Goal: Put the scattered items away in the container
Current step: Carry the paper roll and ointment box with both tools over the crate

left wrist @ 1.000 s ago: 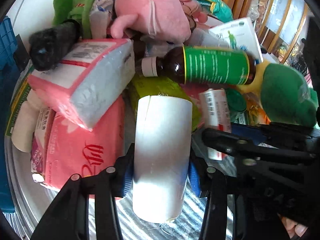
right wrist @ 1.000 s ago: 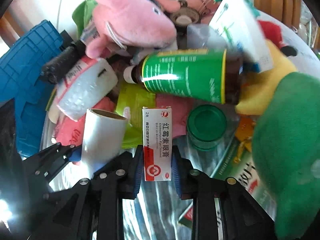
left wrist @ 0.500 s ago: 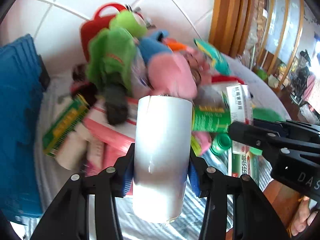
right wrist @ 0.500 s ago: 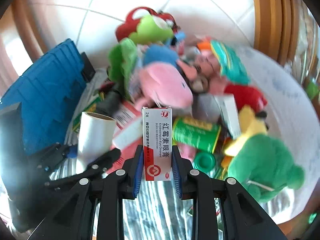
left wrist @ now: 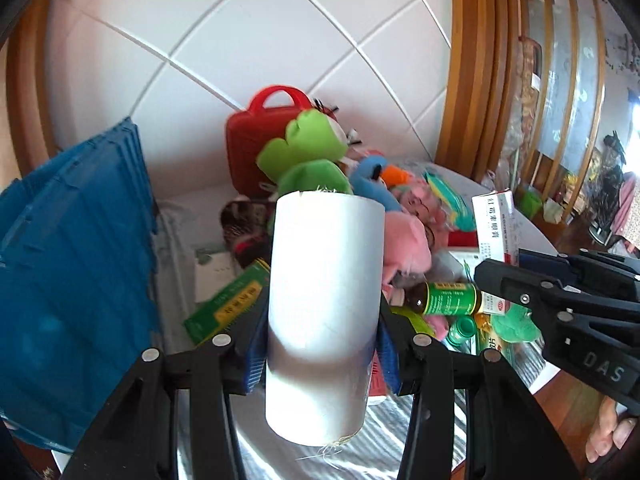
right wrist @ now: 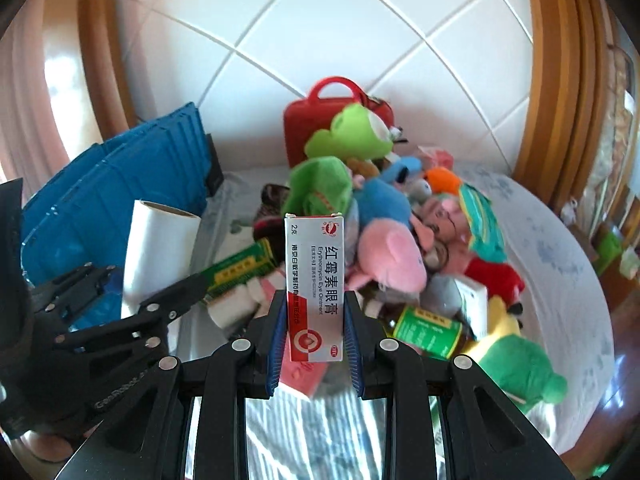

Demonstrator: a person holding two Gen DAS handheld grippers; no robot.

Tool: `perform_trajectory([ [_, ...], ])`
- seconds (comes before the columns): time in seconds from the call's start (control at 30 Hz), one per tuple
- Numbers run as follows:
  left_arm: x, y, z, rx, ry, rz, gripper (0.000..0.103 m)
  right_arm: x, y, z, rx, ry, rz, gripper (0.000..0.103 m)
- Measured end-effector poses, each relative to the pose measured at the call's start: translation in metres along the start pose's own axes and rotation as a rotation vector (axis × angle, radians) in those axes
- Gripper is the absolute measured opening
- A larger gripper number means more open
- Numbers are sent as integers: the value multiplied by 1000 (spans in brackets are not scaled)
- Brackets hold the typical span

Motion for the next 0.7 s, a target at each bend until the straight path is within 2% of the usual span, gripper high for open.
perform_trajectory([
  [0.23,-19,-27,30,62,-20,88,46,-26,-5,36,54,-93,76,26],
  [0.43,-41,-54,52,118,-23,196,46,-50,-12,60,95,-155,126,26],
  [0.7,-109,-109,53,168,-59,324,46,-126,-26,81,136,-242,230,26],
])
Point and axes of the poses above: each gripper's, at about its wrist camera, not at the fingertips, and y roughly the way its jaws point, x to its right, z to its top, the point moved 7 cm from there along y, roughly the way its jaws point, and after that the axes turned 8 degrees about y, right-handed, at the moved point
